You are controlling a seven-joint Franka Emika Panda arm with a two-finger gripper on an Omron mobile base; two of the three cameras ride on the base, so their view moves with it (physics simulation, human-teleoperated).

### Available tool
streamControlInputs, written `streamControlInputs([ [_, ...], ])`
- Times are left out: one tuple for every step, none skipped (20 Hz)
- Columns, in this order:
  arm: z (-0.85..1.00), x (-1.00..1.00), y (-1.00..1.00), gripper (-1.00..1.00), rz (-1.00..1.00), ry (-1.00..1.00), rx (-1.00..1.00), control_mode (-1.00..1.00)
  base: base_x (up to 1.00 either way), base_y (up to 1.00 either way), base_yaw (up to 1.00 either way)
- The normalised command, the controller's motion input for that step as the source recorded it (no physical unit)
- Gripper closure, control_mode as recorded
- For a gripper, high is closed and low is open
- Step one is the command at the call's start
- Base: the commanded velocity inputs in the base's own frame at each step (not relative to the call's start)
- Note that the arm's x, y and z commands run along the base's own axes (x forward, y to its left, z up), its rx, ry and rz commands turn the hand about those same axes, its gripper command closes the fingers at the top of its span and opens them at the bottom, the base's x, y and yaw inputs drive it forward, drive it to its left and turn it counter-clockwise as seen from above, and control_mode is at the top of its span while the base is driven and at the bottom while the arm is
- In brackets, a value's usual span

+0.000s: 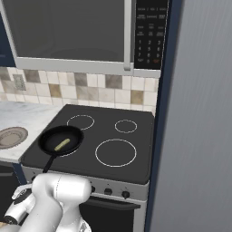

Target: Pick up the butter stick and place it in the pan. Then turn on the burner for the pan.

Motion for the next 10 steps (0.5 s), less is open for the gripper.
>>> streamControlInputs([
  [0.00, -0.07, 0.00, -1.00, 0.00, 0.00, 0.00, -1.00, 0.00, 0.00, 0.00],
  [0.00, -0.06, 0.00, -1.00, 0.00, 0.00, 0.00, -1.00, 0.00, 0.00, 0.00],
  [0.00, -0.07, 0.00, -1.00, 0.00, 0.00, 0.00, -1.00, 0.00, 0.00, 0.00],
  [0.00, -0.06, 0.04, -1.00, 0.00, 0.00, 0.00, -1.00, 0.00, 0.00, 0.00],
  [0.00, 0.00, 0.04, -1.00, 0.00, 0.00, 0.00, -1.00, 0.00, 0.00, 0.00],
  [0.00, 0.00, 0.04, -1.00, 0.00, 0.00, 0.00, -1.00, 0.00, 0.00, 0.00],
  [0.00, 0.00, 0.05, -1.00, 0.00, 0.00, 0.00, -1.00, 0.00, 0.00, 0.00],
  [0.00, 0.00, 0.01, -1.00, 0.00, 0.00, 0.00, -1.00, 0.00, 0.00, 0.00],
  [0.00, 0.00, 0.00, -1.00, 0.00, 0.00, 0.00, -1.00, 0.00, 0.00, 0.00],
  [0.00, 0.00, 0.01, -1.00, 0.00, 0.00, 0.00, -1.00, 0.00, 0.00, 0.00],
])
